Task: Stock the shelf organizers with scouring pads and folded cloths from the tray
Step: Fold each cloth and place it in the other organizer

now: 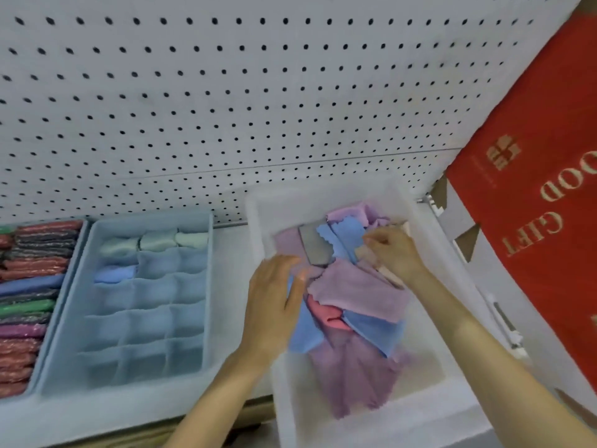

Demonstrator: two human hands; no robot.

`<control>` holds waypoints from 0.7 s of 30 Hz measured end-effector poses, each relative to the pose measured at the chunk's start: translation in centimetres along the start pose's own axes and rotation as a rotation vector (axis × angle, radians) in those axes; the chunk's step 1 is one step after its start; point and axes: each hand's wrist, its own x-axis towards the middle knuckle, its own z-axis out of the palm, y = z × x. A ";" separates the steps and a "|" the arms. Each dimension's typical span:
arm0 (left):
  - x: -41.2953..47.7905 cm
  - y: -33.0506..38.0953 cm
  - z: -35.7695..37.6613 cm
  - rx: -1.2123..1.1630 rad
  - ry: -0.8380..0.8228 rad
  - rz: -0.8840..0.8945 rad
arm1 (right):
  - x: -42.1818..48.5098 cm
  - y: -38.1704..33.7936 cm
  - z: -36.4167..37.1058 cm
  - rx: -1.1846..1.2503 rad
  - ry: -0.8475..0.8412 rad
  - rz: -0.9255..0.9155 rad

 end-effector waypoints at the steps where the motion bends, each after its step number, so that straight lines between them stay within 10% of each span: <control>1: -0.1 0.0 0.4 0.074 0.019 0.003 | 1.8 0.4 0.2 -0.004 -0.018 -0.012; 14: -0.1 0.5 0.8 0.339 0.043 -0.056 | 11.6 2.0 2.3 -0.153 -0.333 0.060; 21: 0.8 4.2 0.4 -0.062 0.227 -0.261 | 6.2 -1.2 -2.3 0.205 -0.317 -0.318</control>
